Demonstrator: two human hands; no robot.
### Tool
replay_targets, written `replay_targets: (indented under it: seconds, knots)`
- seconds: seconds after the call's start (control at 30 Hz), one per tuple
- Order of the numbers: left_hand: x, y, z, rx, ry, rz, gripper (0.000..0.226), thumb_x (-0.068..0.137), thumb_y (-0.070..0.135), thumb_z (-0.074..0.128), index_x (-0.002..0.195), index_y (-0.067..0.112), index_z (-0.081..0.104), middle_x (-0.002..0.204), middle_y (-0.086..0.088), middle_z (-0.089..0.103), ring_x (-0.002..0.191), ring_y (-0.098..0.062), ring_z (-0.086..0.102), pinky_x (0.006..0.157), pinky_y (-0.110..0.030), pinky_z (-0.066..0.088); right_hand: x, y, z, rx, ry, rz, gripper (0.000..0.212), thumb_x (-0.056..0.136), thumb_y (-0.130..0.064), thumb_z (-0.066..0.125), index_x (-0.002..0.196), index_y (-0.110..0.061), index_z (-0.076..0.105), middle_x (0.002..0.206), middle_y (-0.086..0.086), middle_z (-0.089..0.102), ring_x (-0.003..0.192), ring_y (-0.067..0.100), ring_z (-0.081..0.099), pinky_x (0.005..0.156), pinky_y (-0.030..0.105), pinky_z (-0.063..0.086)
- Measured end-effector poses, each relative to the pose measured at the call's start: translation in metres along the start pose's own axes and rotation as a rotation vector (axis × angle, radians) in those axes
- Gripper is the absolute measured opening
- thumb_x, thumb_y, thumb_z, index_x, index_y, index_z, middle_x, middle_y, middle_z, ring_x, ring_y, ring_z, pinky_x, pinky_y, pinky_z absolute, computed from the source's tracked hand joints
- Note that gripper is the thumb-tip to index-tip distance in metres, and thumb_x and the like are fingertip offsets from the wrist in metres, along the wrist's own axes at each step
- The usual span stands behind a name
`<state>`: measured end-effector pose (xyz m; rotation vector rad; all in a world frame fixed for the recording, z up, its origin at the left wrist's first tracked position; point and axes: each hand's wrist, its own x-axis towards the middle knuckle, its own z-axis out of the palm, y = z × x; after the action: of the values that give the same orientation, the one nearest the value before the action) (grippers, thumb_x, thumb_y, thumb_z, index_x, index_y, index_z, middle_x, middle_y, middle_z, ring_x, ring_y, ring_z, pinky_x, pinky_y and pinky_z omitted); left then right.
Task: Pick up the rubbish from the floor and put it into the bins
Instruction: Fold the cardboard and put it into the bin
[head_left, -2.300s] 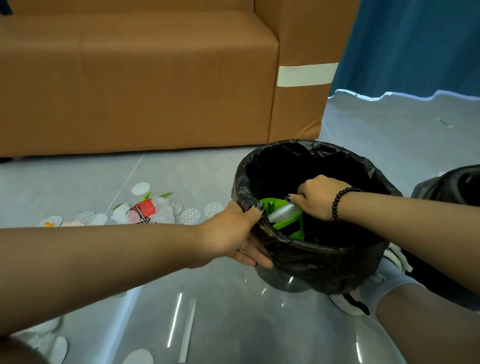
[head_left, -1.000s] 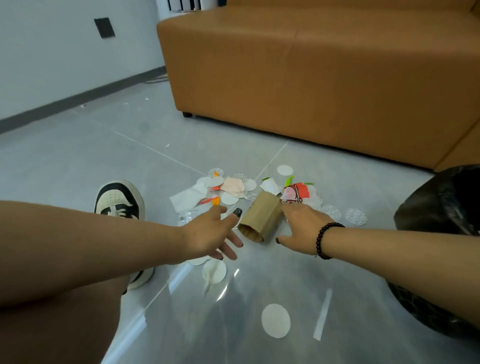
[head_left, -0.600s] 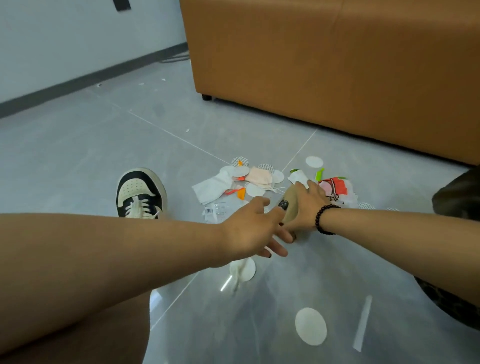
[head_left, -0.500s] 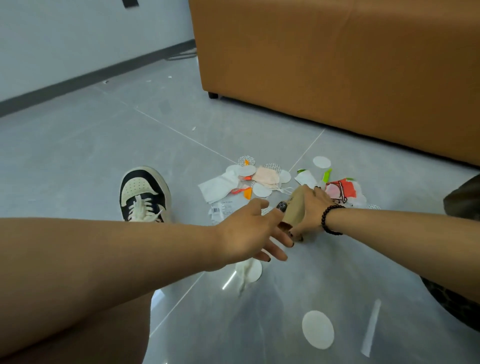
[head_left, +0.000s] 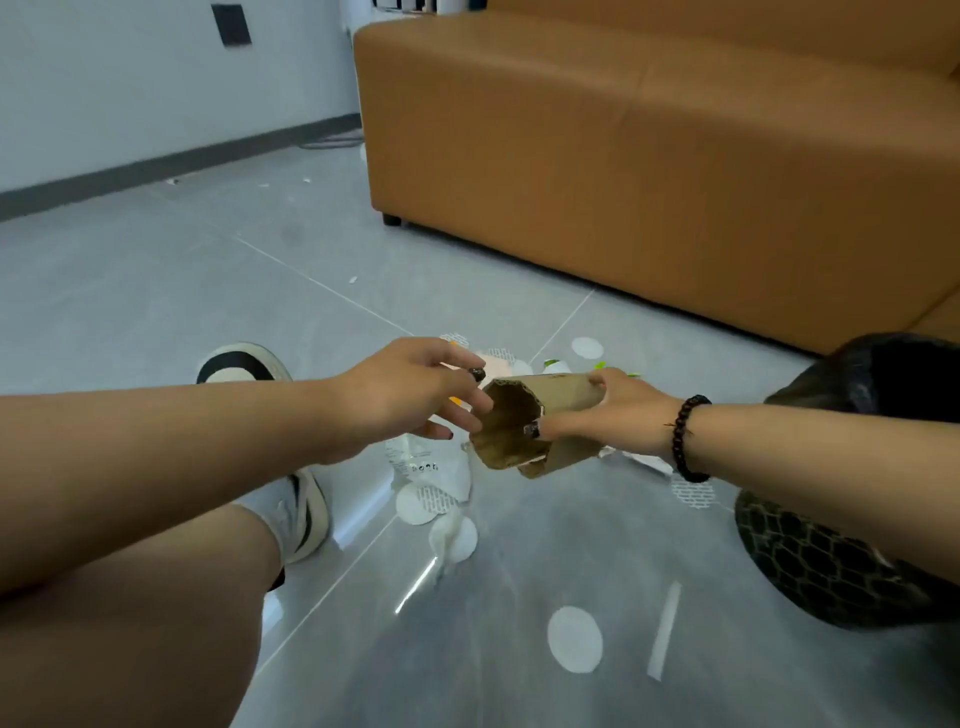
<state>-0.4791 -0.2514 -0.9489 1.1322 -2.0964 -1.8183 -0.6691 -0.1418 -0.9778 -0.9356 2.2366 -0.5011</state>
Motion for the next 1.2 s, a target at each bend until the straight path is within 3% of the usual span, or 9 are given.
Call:
replay_targets:
  seconds: [0.07, 0.17, 0.27, 0.47, 0.6, 0.8, 0.93, 1.07, 1.2]
  knots:
    - [-0.010, 0.011, 0.001, 0.044, 0.014, 0.081, 0.027, 0.089, 0.009, 0.059, 0.114, 0.017, 0.062, 0.096, -0.002, 0.075, 0.083, -0.014, 0.069, 0.076, -0.030, 0.054, -0.040, 0.005, -0.021, 0.182, -0.024, -0.022, 0.056, 0.064, -0.051, 0.078, 0.104, -0.026, 0.048, 0.098, -0.010, 0.056, 0.090, 0.008, 0.056, 0.073, 0.023, 0.046]
    - [-0.029, 0.028, 0.006, 0.115, 0.033, 0.195, 0.040, 0.071, 0.017, 0.069, 0.109, 0.025, 0.062, 0.102, 0.003, 0.072, 0.093, -0.018, 0.067, 0.081, -0.037, 0.054, -0.092, 0.013, -0.049, 0.363, -0.090, 0.026, 0.031, 0.075, -0.045, 0.070, 0.094, -0.023, 0.058, 0.094, -0.003, 0.063, 0.077, 0.009, 0.058, 0.079, 0.026, 0.046]
    - [-0.052, 0.050, 0.023, 0.147, -0.008, 0.312, 0.060, 0.054, 0.026, 0.073, 0.112, 0.028, 0.058, 0.109, 0.005, 0.066, 0.098, -0.020, 0.067, 0.090, -0.047, 0.053, -0.135, 0.021, -0.076, 0.532, -0.090, 0.028, 0.042, 0.068, -0.052, 0.068, 0.097, -0.023, 0.071, 0.101, 0.002, 0.069, 0.088, 0.017, 0.065, 0.087, 0.032, 0.050]
    - [-0.090, 0.086, 0.076, 0.292, -0.196, 0.616, 0.067, 0.067, 0.029, 0.082, 0.124, 0.036, 0.048, 0.123, 0.016, 0.056, 0.113, -0.001, 0.054, 0.090, -0.027, 0.053, -0.204, 0.030, -0.115, 1.057, -0.074, 0.006, 0.089, 0.046, -0.053, 0.075, 0.120, -0.008, 0.055, 0.115, 0.022, 0.059, 0.098, 0.035, 0.065, 0.077, 0.040, 0.057]
    - [-0.103, 0.114, 0.111, 0.285, -0.044, 0.796, 0.067, 0.064, 0.045, 0.079, 0.122, 0.037, 0.045, 0.122, 0.017, 0.053, 0.111, 0.004, 0.052, 0.092, -0.029, 0.050, -0.235, 0.040, -0.133, 1.169, -0.101, -0.085, 0.100, 0.042, -0.055, 0.077, 0.124, -0.004, 0.051, 0.118, 0.029, 0.060, 0.103, 0.038, 0.065, 0.085, 0.045, 0.055]
    - [-0.099, 0.118, 0.122, 0.137, 0.068, 0.872, 0.049, 0.072, 0.027, 0.078, 0.108, 0.029, 0.045, 0.107, 0.009, 0.062, 0.098, -0.007, 0.064, 0.092, -0.036, 0.051, -0.257, 0.073, -0.148, 1.093, -0.259, -0.113, 0.107, 0.037, -0.049, 0.088, 0.129, -0.007, 0.052, 0.134, 0.028, 0.049, 0.119, 0.045, 0.053, 0.105, 0.048, 0.041]
    - [-0.091, 0.110, 0.113, 0.208, 0.045, 0.872, 0.021, 0.089, 0.010, 0.063, 0.101, 0.023, 0.051, 0.095, 0.007, 0.070, 0.089, -0.010, 0.066, 0.078, -0.024, 0.054, -0.254, 0.096, -0.146, 0.842, -0.155, -0.099, 0.093, 0.032, -0.040, 0.092, 0.117, -0.017, 0.064, 0.125, 0.012, 0.062, 0.104, 0.035, 0.065, 0.090, 0.042, 0.052]
    - [-0.086, 0.099, 0.110, 0.520, -0.005, 0.909, 0.006, 0.092, 0.021, 0.059, 0.095, 0.026, 0.060, 0.087, 0.016, 0.072, 0.082, -0.005, 0.068, 0.073, -0.031, 0.054, -0.250, 0.102, -0.143, 0.679, 0.098, -0.139, 0.070, 0.057, -0.031, 0.085, 0.120, -0.020, 0.058, 0.113, 0.004, 0.066, 0.097, 0.022, 0.069, 0.088, 0.040, 0.055]
    - [-0.087, 0.091, 0.123, 0.825, -0.053, 1.061, 0.019, 0.089, 0.047, 0.045, 0.102, 0.036, 0.052, 0.085, 0.017, 0.071, 0.071, -0.005, 0.060, 0.065, -0.014, 0.043, -0.247, 0.096, -0.135, 0.465, 0.195, -0.289, 0.037, 0.075, -0.033, 0.069, 0.111, -0.030, 0.063, 0.113, -0.003, 0.064, 0.097, 0.019, 0.068, 0.086, 0.038, 0.056]
